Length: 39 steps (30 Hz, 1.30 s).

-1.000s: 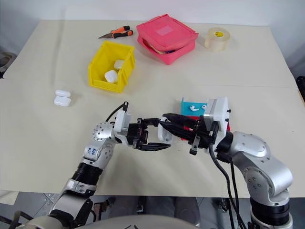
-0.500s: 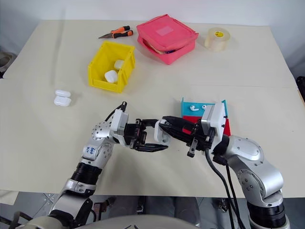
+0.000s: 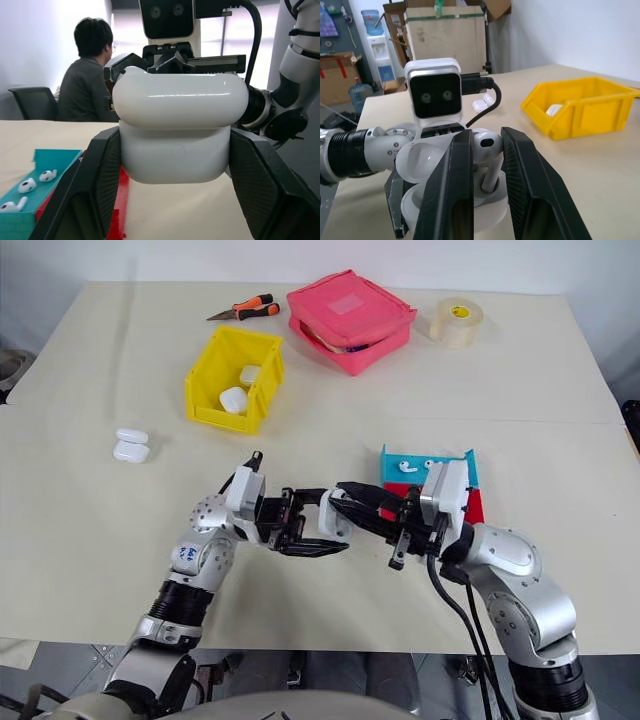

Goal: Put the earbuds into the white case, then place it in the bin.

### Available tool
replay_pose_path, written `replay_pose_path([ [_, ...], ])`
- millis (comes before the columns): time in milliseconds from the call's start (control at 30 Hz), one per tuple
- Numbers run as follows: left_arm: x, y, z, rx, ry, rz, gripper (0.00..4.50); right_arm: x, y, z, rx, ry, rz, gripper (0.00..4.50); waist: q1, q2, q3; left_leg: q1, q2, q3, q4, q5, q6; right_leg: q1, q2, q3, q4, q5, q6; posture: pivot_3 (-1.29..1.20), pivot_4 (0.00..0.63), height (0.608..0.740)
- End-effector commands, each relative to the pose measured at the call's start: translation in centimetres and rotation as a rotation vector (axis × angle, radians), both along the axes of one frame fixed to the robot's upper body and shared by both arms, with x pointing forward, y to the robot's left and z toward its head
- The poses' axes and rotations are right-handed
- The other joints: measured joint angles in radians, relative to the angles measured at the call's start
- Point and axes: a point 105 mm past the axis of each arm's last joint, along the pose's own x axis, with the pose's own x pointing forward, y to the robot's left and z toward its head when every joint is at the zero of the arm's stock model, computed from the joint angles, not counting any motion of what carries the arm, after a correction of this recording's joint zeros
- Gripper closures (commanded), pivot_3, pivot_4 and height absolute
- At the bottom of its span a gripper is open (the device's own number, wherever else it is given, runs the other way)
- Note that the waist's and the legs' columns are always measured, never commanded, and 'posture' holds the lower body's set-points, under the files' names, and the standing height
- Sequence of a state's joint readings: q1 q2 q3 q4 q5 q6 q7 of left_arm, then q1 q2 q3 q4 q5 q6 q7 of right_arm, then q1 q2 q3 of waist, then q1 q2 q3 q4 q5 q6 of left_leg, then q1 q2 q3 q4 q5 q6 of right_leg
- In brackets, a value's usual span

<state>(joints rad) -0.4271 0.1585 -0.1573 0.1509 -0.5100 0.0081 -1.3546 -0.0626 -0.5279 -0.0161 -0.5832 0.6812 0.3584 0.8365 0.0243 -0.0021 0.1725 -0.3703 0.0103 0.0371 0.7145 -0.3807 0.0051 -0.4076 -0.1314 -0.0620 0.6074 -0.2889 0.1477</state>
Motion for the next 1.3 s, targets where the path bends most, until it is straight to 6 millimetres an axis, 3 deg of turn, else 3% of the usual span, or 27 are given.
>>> replay_pose_path([
  [33, -0.3, -0.6, 2.9, -0.099, -0.102, -0.035, 1.71, -0.5, -0.2, -1.7, -0.081, 0.063, 0.014, 4.04, 0.0, 0.0, 0.0, 0.0, 0.0, 0.0, 0.0, 0.0, 0.0, 0.0, 0.0, 0.0, 0.0, 0.0, 0.0, 0.0, 0.15, 0.74],
  [667, 0.1, -0.2, 3.1, -0.124, -0.121, -0.004, 1.71, -1.3, -2.3, -1.1, -0.217, 0.098, 0.017, 4.04, 0.001, 0.0, 0.0, 0.0, 0.0, 0.0, 0.0, 0.0, 0.0, 0.0, 0.0, 0.0, 0.0, 0.0, 0.0, 0.0, 0.15, 0.74],
  [1000, -0.2, -0.3, 3.1, -0.133, -0.133, -0.007, 1.71, -2.0, -1.6, -1.2, -0.247, 0.105, 0.083, 4.04, 0.001, 0.0, 0.0, 0.0, 0.0, 0.0, 0.0, 0.0, 0.0, 0.0, 0.0, 0.0, 0.0, 0.0, 0.0, 0.0, 0.15, 0.74],
  [1300, -0.6, -0.4, 3.1, -0.13, -0.15, -0.056, 1.71, -1.1, -0.9, -1.8, -0.302, 0.094, 0.139, 4.04, 0.002, 0.0, 0.0, 0.0, 0.0, 0.0, 0.0, 0.0, 0.0, 0.0, 0.0, 0.0, 0.0, 0.0, 0.0, 0.0, 0.15, 0.74],
])
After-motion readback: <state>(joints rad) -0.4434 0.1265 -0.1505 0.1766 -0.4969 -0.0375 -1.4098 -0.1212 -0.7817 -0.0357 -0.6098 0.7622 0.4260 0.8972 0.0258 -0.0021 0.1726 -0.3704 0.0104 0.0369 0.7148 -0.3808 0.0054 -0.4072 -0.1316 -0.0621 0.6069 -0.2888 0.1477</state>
